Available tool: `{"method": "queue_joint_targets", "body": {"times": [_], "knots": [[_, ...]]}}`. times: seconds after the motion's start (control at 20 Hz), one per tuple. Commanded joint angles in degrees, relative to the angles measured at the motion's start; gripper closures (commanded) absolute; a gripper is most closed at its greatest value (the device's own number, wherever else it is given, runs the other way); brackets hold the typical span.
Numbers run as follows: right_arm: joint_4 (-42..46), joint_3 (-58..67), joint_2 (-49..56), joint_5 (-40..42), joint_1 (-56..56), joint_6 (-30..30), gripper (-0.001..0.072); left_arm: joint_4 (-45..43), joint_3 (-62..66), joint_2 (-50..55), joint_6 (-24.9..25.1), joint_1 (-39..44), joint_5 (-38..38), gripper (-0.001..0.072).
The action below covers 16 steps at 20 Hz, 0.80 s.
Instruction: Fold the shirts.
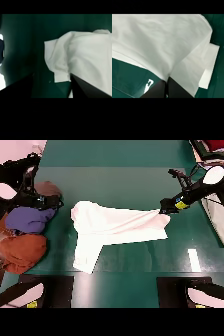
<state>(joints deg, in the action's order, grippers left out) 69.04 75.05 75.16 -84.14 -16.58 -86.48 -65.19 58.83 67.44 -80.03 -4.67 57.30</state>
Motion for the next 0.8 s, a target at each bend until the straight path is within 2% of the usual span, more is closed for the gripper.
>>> {"method": "queue_joint_targets", "body": {"times": [0.0, 0.2, 0.5, 0.55, 0.6, 0.65, 0.75], "knots": [[0.0, 0.0, 0.0, 0.1, 0.0, 0.0, 0.0698, 8.7, 0.9, 10.5, 4.4, -4.7, 3.5, 0.0164], [0.0, 0.0, 0.0, 0.1, 0.0, 0.0, 0.0698, 14.2, 0.9, 19.0, 5.5, -3.5, 2.5, 0.0165], [0.0, 0.0, 0.0, 0.1, 0.0, 0.0, 0.0698, 14.3, 0.9, 20.7, 5.3, 1.2, -3.1, 0.0179], [0.0, 0.0, 0.0, 0.0, 0.0, 0.0, 0.0698, 14.5, 1.0, 20.6, 5.0, 1.5, -3.4, 0.0390], [0.0, 0.0, 0.0, 0.0, 0.0, 0.0, 0.0698, 14.9, 1.1, 20.6, 5.0, 1.4, -3.3, 0.0650], [0.1, 0.2, 0.0, 0.0, 0.2, 0.3, 0.0698, 14.7, 1.9, 20.6, 5.0, 1.3, -2.5, 0.0682], [0.2, 2.7, 0.0, -0.4, 1.1, 1.1, 0.0698, 14.6, 5.6, 19.3, 5.0, 0.0, 0.7, 0.0682]]}}
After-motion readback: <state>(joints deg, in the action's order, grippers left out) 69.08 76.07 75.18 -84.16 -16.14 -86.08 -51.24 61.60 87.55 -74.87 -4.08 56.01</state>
